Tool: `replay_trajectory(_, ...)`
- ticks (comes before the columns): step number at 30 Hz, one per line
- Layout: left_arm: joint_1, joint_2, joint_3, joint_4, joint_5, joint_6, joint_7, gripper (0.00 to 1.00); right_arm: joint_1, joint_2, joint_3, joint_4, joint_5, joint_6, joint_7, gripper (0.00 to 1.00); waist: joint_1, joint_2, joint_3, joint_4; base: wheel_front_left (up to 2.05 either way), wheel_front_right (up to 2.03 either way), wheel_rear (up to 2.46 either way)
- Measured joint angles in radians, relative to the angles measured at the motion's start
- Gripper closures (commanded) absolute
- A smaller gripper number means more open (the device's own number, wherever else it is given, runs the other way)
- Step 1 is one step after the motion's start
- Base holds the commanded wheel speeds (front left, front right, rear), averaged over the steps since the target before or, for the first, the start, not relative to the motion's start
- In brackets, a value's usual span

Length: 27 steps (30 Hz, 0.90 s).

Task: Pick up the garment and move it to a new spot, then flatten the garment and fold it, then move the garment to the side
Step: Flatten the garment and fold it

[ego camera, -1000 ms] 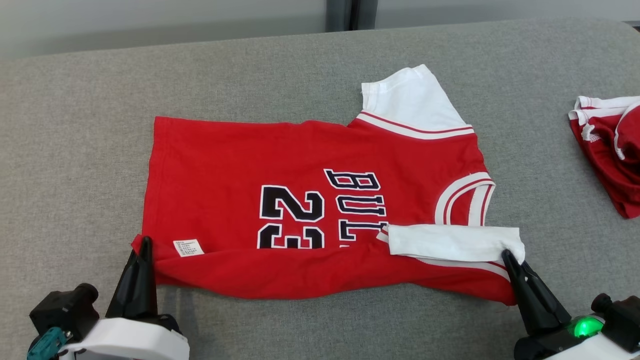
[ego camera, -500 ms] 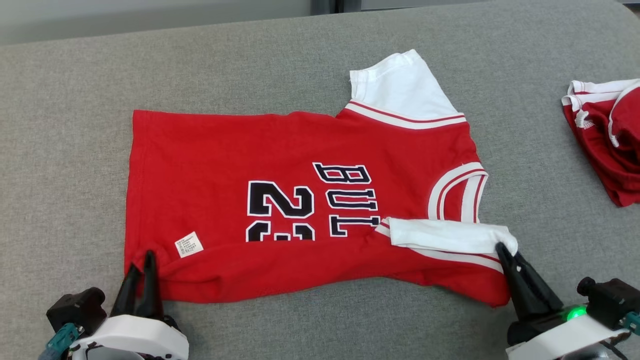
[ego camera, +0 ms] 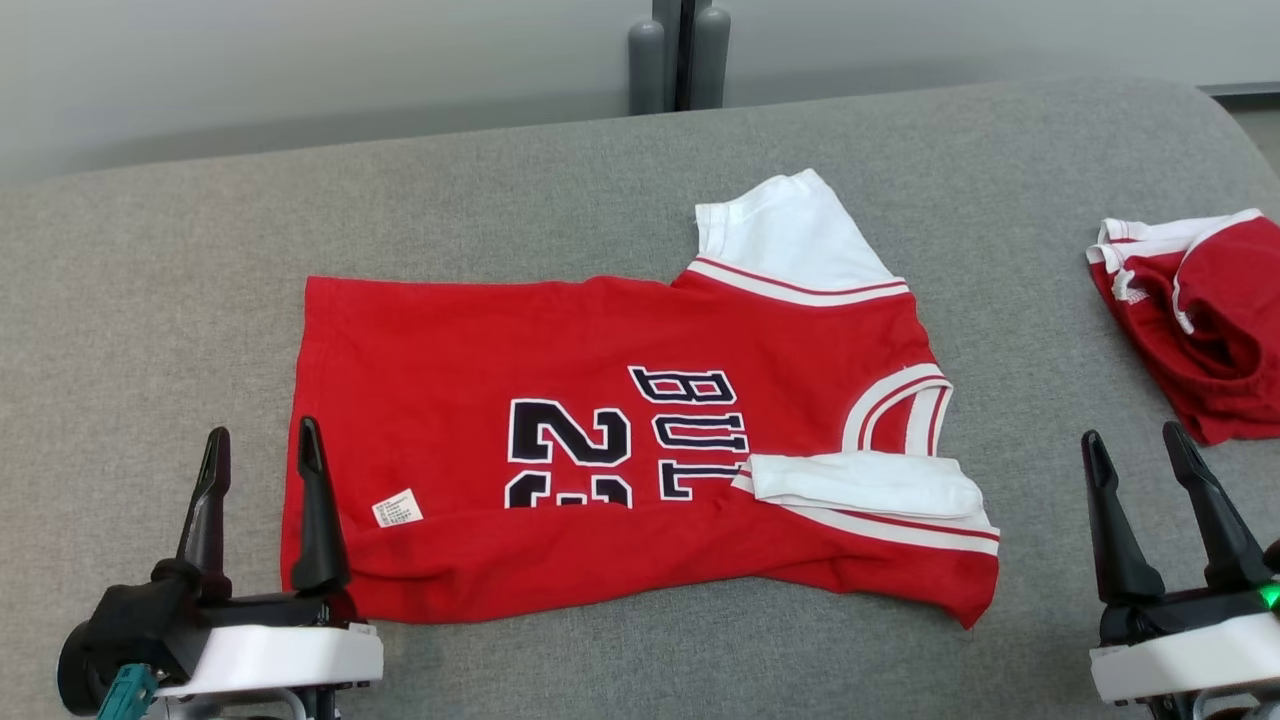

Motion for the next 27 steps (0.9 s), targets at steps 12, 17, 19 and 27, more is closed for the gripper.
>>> replay_trajectory(12, 0.085, 0.004, -0.007, 0.015, 0.097, -0.010, -0.002, 0.00, 0.073, 0.032, -0.026, 0.024, -0.052, 0.000, 0.000, 0.00, 0.0000, 0.0000, -0.069, -0.006, 0.00, 0.00, 0.00)
replay_trajectory(17, 0.093, -0.001, -0.011, 0.028, 0.089, -0.009, -0.002, 0.00, 0.077, 0.034, -0.021, 0.026, -0.052, 0.000, 0.000, 0.00, 0.0000, 0.0000, -0.075, -0.009, 0.00, 0.00, 0.00)
replay_trajectory(19, 0.097, -0.001, -0.013, 0.030, 0.088, -0.009, -0.002, 0.00, 0.077, 0.034, -0.018, 0.025, -0.052, 0.000, 0.000, 0.00, 0.0000, 0.0000, -0.076, -0.007, 0.00, 0.00, 0.00)
replay_trajectory(27, 0.084, 0.002, -0.018, 0.075, 0.054, -0.010, 0.076, 0.00, 0.058, 0.015, 0.045, 0.052, -0.029, 0.000, 0.000, 0.00, 0.0000, 0.0000, -0.052, 0.005, 0.00, 0.00, 0.00)
